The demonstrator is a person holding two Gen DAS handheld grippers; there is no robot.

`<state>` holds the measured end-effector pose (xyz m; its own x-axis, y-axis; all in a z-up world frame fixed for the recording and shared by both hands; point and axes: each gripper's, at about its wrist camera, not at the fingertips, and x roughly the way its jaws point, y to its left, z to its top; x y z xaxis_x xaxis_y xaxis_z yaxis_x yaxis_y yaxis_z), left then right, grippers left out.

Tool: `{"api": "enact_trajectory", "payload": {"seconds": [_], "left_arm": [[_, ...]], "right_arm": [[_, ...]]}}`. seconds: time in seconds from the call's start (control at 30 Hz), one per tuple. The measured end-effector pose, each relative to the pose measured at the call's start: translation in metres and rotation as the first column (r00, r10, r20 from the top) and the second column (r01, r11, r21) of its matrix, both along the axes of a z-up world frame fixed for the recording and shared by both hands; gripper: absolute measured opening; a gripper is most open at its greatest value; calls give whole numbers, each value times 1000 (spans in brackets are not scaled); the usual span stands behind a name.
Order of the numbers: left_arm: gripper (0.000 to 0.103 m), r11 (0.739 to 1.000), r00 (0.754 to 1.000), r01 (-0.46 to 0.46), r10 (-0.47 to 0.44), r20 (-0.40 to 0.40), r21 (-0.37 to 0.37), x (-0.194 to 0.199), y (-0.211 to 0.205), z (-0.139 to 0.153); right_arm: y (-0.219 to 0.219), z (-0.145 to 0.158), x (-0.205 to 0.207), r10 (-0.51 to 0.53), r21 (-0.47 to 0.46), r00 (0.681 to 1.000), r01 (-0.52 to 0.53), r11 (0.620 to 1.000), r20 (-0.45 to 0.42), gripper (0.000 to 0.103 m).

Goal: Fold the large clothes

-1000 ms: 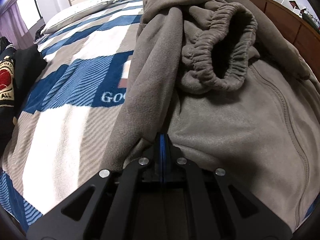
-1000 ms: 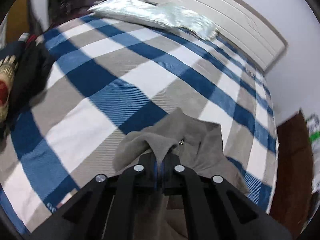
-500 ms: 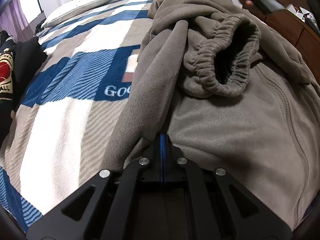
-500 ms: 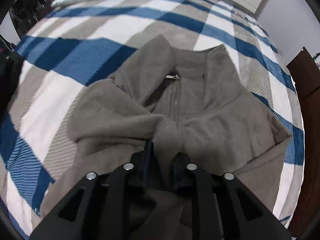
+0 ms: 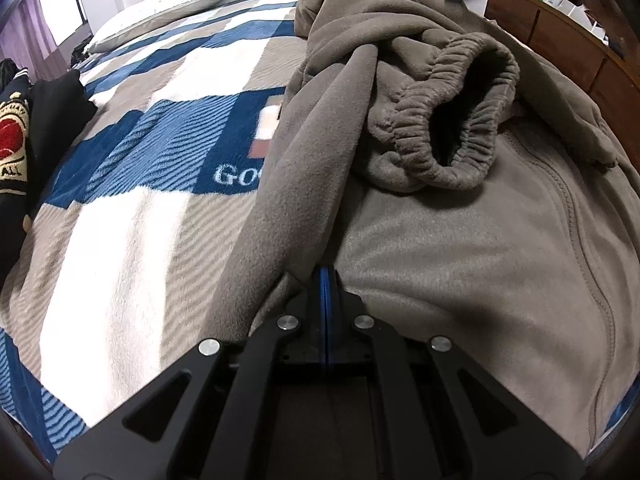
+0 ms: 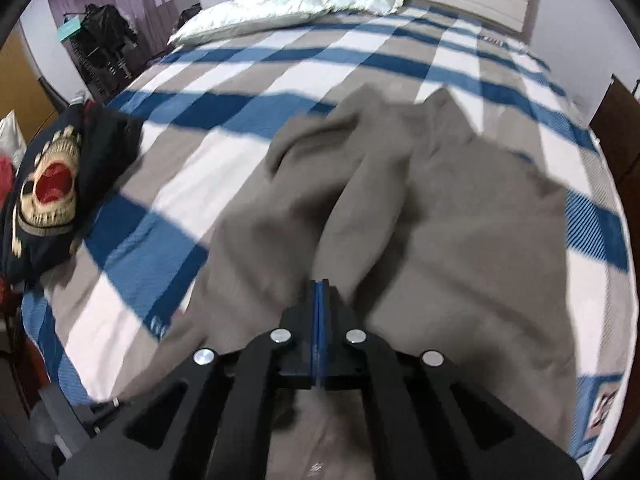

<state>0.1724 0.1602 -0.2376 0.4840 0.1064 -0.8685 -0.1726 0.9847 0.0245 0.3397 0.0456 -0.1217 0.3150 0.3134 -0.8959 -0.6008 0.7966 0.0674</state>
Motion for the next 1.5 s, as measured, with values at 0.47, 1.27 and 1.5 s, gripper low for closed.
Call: {"api": "enact_trajectory", "payload": {"seconds": [0.47, 1.27, 1.5], "left_arm": [[3, 1000, 1000, 2, -2, 16, 20, 0, -3, -5], [3, 1000, 1000, 1, -1, 24, 14, 5, -1, -4], [3, 1000, 1000, 2, -2, 17, 7, 7, -1, -1]], "right_arm": [[49, -74, 114, -235, 30, 972, 235, 972, -12, 0], [120, -13, 74, 123, 26, 992, -124, 992, 34, 2], [8, 48, 34, 56, 29, 995, -59, 998, 82, 2]]}}
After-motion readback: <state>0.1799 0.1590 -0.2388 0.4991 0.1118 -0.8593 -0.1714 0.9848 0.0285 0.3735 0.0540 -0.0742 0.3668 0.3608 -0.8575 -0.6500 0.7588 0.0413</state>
